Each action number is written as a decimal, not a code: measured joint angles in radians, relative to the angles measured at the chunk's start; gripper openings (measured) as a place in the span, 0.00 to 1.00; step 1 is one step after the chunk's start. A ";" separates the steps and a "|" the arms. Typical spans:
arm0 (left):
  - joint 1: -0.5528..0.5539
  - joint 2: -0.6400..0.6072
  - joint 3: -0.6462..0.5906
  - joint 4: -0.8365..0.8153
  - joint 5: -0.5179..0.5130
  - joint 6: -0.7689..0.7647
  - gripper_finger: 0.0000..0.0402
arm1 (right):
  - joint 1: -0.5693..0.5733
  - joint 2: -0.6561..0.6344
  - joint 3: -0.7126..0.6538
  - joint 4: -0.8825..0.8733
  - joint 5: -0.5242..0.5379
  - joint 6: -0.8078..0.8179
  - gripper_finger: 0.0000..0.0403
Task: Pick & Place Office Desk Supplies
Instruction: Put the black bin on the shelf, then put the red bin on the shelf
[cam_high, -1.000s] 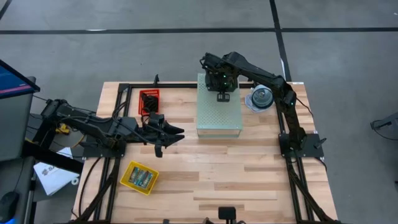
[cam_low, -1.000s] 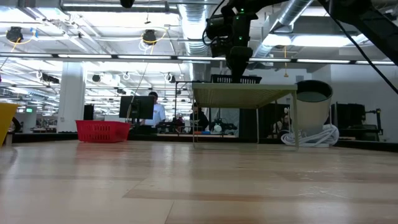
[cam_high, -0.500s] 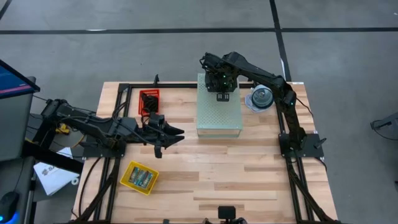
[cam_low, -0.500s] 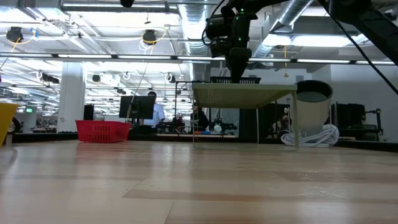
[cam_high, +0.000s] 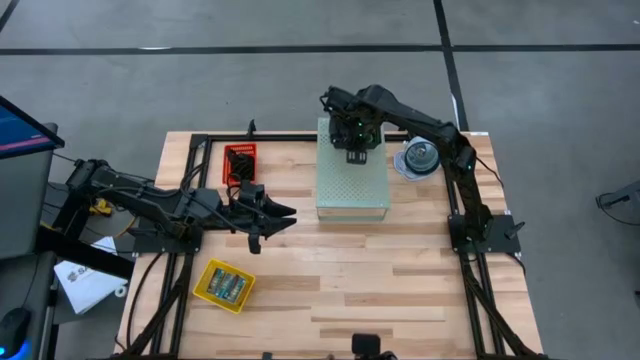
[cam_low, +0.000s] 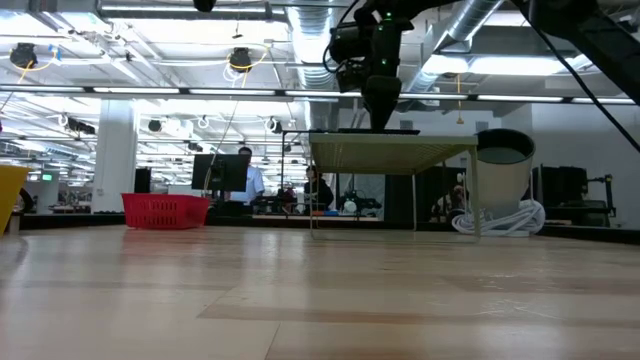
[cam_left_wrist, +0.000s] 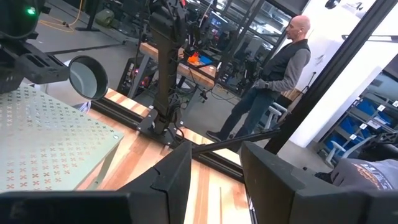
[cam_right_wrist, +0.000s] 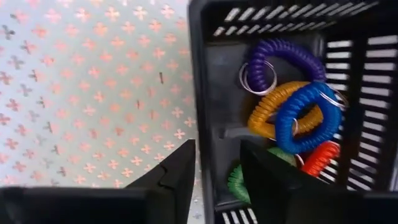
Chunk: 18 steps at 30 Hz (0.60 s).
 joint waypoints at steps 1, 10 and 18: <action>0.000 0.000 0.000 0.000 0.000 0.000 0.34 | 0.004 0.000 0.000 0.000 0.000 0.003 0.31; 0.000 0.000 0.000 -0.005 0.000 0.002 0.34 | 0.033 0.000 0.000 0.000 0.009 0.007 0.43; 0.000 0.000 0.000 -0.005 0.000 0.009 0.34 | 0.035 -0.003 0.141 -0.004 0.033 0.048 0.51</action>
